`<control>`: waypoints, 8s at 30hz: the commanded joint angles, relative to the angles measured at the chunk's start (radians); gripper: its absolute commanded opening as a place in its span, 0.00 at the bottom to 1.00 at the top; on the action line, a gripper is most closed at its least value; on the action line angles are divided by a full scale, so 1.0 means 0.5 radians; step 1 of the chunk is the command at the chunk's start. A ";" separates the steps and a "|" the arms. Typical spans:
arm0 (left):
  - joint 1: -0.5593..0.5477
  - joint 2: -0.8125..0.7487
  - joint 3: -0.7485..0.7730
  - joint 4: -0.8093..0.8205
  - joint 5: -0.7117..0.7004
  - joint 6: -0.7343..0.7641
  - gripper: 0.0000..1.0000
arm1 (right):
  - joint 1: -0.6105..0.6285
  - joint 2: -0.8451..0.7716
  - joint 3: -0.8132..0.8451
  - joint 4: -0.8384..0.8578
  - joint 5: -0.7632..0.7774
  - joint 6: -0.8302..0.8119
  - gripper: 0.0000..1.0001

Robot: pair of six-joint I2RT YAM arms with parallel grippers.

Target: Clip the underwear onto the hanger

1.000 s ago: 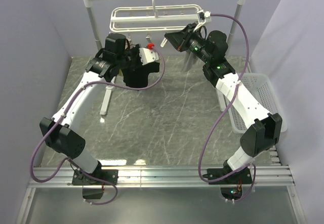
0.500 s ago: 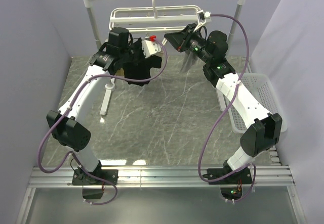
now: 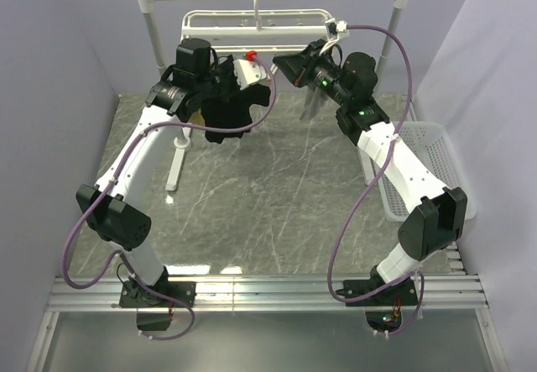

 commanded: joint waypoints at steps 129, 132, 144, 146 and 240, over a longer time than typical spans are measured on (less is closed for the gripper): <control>-0.019 0.210 0.545 -0.146 0.245 -0.292 0.00 | -0.003 -0.052 -0.212 0.090 -0.149 -0.347 0.21; -0.013 0.204 0.544 -0.143 0.248 -0.286 0.00 | -0.006 -0.042 -0.200 0.084 -0.149 -0.335 0.27; 0.000 0.207 0.545 -0.150 0.254 -0.264 0.00 | -0.027 -0.018 -0.129 0.050 -0.164 -0.225 0.42; 0.000 0.207 0.538 -0.153 0.254 -0.264 0.00 | -0.034 -0.033 -0.142 0.068 -0.183 -0.185 0.44; 0.592 -1.544 -1.753 -0.064 -0.399 -1.513 0.99 | -0.742 -1.993 -1.635 -1.331 -0.158 -0.881 0.96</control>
